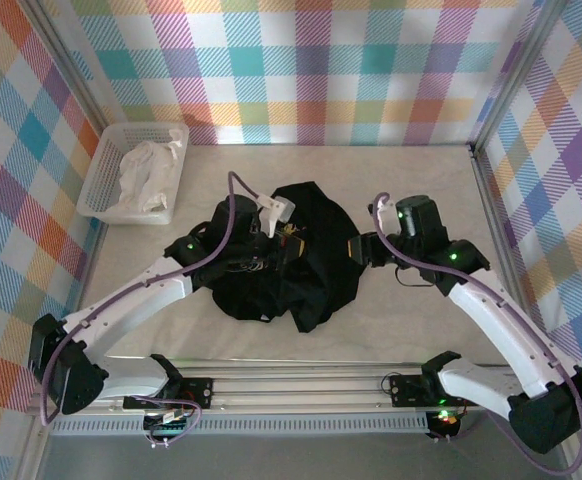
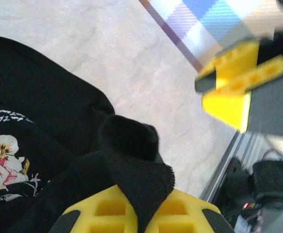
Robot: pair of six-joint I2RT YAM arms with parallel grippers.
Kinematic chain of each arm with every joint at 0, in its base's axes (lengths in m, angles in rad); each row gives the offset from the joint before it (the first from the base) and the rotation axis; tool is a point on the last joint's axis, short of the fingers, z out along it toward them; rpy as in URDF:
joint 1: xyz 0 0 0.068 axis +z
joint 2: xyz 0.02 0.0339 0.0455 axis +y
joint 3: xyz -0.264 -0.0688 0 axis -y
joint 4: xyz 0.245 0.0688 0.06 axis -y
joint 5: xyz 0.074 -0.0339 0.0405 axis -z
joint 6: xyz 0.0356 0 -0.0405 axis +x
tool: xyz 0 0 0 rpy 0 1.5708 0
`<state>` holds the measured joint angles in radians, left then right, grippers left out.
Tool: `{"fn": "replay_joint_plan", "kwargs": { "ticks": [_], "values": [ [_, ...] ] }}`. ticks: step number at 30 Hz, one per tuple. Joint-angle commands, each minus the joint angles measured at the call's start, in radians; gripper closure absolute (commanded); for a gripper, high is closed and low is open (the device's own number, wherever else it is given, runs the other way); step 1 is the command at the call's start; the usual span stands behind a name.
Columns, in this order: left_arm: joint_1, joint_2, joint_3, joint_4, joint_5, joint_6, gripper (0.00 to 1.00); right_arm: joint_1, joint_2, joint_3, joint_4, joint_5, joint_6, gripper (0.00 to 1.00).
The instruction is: Fold the inside-out t-shirt
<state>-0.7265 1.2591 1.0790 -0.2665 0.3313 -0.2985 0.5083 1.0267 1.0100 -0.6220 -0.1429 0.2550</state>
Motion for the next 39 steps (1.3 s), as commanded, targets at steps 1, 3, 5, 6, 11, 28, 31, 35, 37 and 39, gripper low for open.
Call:
{"fn": "replay_joint_plan", "kwargs": {
  "ticks": [1, 3, 5, 6, 11, 28, 31, 35, 37, 39],
  "values": [
    [-0.009, -0.014, 0.002, -0.002, -0.12, -0.165, 1.0, 0.079, -0.069, -0.054, 0.033, 0.042, 0.121, 0.57],
    [-0.009, -0.014, 0.005, -0.003, -0.127, -0.166, 1.0, 0.138, -0.09, -0.111, 0.102, 0.007, 0.174, 0.53],
    [-0.009, -0.016, 0.009, -0.003, -0.125, -0.166, 1.0, 0.204, -0.086, -0.165, 0.169, 0.003, 0.218, 0.5],
    [-0.008, -0.017, 0.007, -0.002, -0.123, -0.166, 1.0, 0.237, -0.075, -0.191, 0.214, 0.005, 0.244, 0.49],
    [-0.01, -0.029, -0.002, -0.003, -0.123, -0.165, 1.0, 0.315, 0.025, -0.26, 0.393, 0.03, 0.326, 0.49],
    [0.002, -0.117, -0.049, -0.023, -0.181, -0.17, 1.0, 0.182, 0.064, -0.331, 0.771, -0.069, 0.259, 1.0],
    [0.039, -0.157, -0.085, -0.02, -0.213, -0.211, 1.0, 0.063, -0.001, -0.387, 0.944, -0.343, 0.208, 1.0],
    [0.133, -0.177, -0.136, 0.03, -0.15, -0.282, 1.0, -0.022, -0.077, -0.407, 1.063, -0.625, 0.141, 1.0],
    [0.153, -0.165, -0.139, 0.032, -0.121, -0.284, 1.0, -0.041, -0.078, -0.399, 1.119, -0.732, 0.148, 1.0],
    [0.156, -0.145, -0.133, 0.016, -0.123, -0.272, 0.98, -0.043, -0.058, -0.374, 1.134, -0.816, 0.149, 1.0]
  ]
}}
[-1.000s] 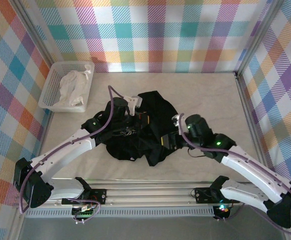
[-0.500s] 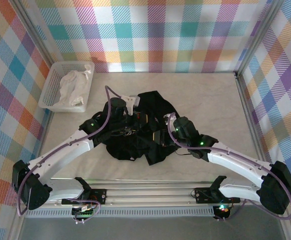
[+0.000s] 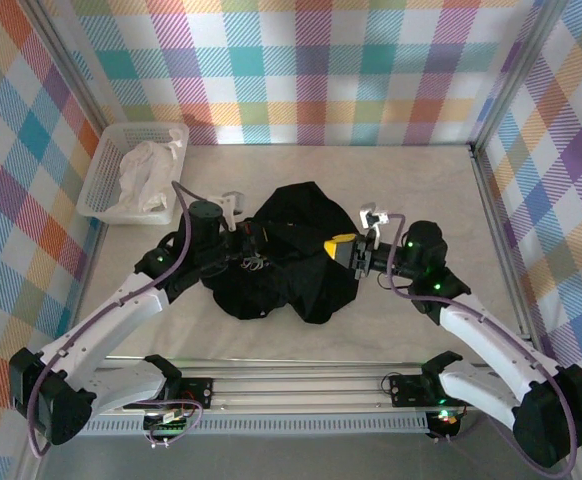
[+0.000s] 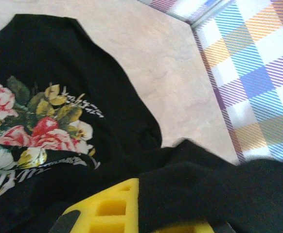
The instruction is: Fold the inside-out t-shirt
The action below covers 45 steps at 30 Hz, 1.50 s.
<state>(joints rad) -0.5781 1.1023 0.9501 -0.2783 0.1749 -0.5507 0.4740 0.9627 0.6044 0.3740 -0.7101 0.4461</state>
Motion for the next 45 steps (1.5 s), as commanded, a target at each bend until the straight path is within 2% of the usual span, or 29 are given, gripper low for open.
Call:
{"fn": "replay_joint_plan", "kwargs": {
  "ticks": [1, 5, 8, 11, 13, 15, 19, 23, 25, 28, 31, 39, 45],
  "values": [
    [0.007, 0.022, -0.001, 0.023, 0.034, -0.011, 0.96, -0.009, 0.021, 0.044, 0.142, -0.282, -0.042, 1.0],
    [0.007, 0.058, 0.017, 0.009, 0.038, 0.043, 0.86, -0.009, 0.075, 0.079, 0.143, -0.31, -0.033, 1.0],
    [0.002, 0.055, 0.021, -0.038, 0.033, 0.099, 0.7, -0.009, 0.107, 0.109, 0.084, -0.276, -0.049, 1.0],
    [-0.028, 0.011, 0.015, -0.093, -0.095, 0.161, 0.51, -0.009, 0.124, 0.123, 0.065, -0.254, -0.053, 1.0],
    [-0.053, -0.03, 0.006, -0.129, -0.179, 0.205, 0.46, -0.008, 0.131, 0.13, 0.04, -0.241, -0.065, 1.0],
    [-0.072, -0.074, -0.01, -0.141, -0.206, 0.236, 0.43, -0.009, 0.138, 0.137, 0.02, -0.222, -0.067, 1.0],
    [-0.098, -0.174, -0.066, -0.097, -0.127, 0.281, 0.45, -0.009, 0.154, 0.158, -0.028, -0.196, -0.078, 1.0],
    [-0.106, -0.25, -0.113, -0.071, -0.067, 0.298, 0.6, -0.009, 0.163, 0.175, -0.054, -0.164, -0.067, 1.0],
    [-0.108, -0.269, -0.128, -0.051, 0.01, 0.321, 0.65, -0.009, 0.171, 0.189, -0.079, -0.151, -0.06, 1.0],
    [-0.111, -0.252, -0.132, 0.037, 0.19, 0.328, 0.64, -0.008, 0.181, 0.196, -0.089, -0.154, -0.048, 1.0],
    [-0.122, -0.183, -0.102, 0.101, 0.311, 0.321, 0.6, -0.009, 0.181, 0.192, -0.088, -0.152, -0.04, 1.0],
    [-0.129, -0.046, -0.026, 0.152, 0.334, 0.304, 0.59, -0.009, 0.173, 0.187, -0.101, -0.158, -0.039, 1.0],
    [-0.126, 0.026, 0.012, 0.164, 0.27, 0.275, 0.58, -0.009, 0.166, 0.185, -0.112, -0.175, -0.056, 1.0]
  ]
}}
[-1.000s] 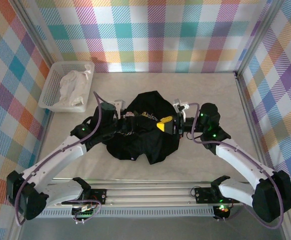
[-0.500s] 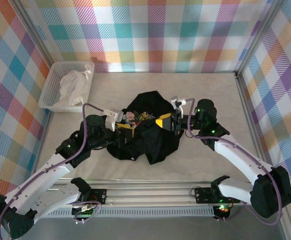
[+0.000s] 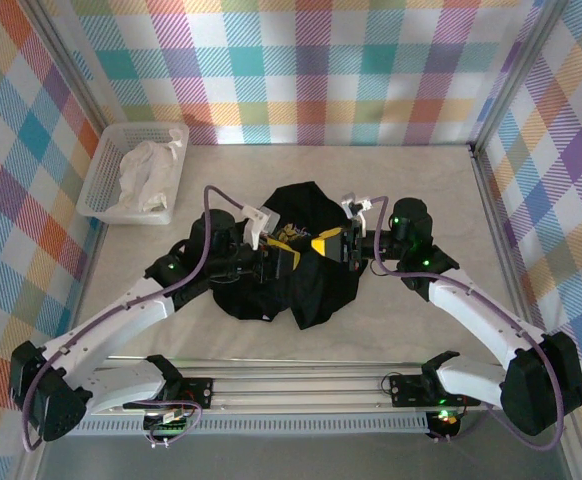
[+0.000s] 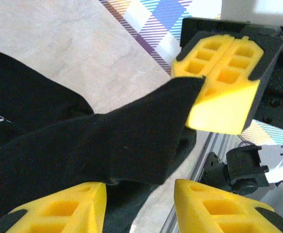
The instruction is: Fold the inside-out t-shirt
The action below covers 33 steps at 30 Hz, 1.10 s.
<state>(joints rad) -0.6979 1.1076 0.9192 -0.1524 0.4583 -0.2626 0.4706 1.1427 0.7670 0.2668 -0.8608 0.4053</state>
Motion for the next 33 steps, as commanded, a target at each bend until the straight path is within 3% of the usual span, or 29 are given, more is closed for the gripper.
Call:
{"fn": "replay_joint_plan", "kwargs": {
  "ticks": [1, 9, 23, 28, 33],
  "values": [
    [-0.004, 0.032, 0.052, 0.036, -0.016, -0.014, 0.56, -0.006, -0.018, 0.021, -0.007, -0.023, -0.021, 1.0],
    [0.015, 0.104, 0.102, 0.06, 0.01, -0.045, 0.5, -0.005, -0.037, 0.01, -0.012, -0.061, -0.05, 1.0],
    [0.049, 0.175, 0.126, 0.186, 0.139, -0.126, 0.62, -0.004, -0.062, -0.006, -0.013, -0.095, -0.075, 1.0],
    [0.049, 0.19, 0.129, 0.232, 0.206, -0.159, 0.73, -0.006, -0.067, -0.002, -0.034, -0.069, -0.09, 1.0],
    [0.049, 0.16, 0.126, 0.188, 0.19, -0.145, 0.98, -0.006, -0.081, 0.014, -0.102, -0.002, -0.123, 1.0]
  ]
}}
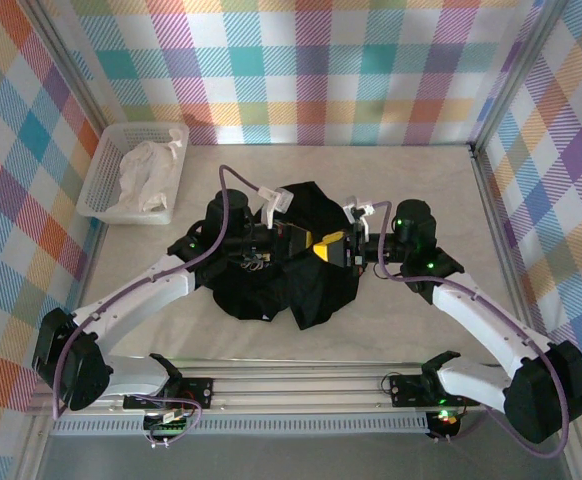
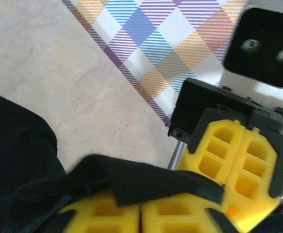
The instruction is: Fold the inside-out t-shirt
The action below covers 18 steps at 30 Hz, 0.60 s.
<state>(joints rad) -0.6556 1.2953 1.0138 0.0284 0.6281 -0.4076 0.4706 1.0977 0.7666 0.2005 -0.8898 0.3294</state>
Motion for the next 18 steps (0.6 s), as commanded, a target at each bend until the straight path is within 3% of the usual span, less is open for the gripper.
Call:
{"fn": "replay_joint_plan", "kwargs": {
  "ticks": [1, 6, 12, 18],
  "values": [
    [0.007, -0.04, 0.027, -0.007, 0.008, 0.003, 1.0, -0.006, -0.039, 0.018, -0.054, 0.046, -0.056, 1.0],
    [0.005, -0.116, -0.008, -0.032, 0.006, 0.003, 1.0, -0.006, -0.05, 0.042, -0.14, 0.18, -0.074, 1.0],
    [0.004, -0.178, -0.063, -0.058, 0.034, -0.005, 1.0, -0.006, -0.057, 0.05, -0.15, 0.226, -0.067, 1.0],
    [0.004, -0.17, -0.069, -0.204, -0.177, 0.09, 0.97, -0.006, -0.065, 0.063, -0.168, 0.147, -0.12, 1.0]
  ]
}}
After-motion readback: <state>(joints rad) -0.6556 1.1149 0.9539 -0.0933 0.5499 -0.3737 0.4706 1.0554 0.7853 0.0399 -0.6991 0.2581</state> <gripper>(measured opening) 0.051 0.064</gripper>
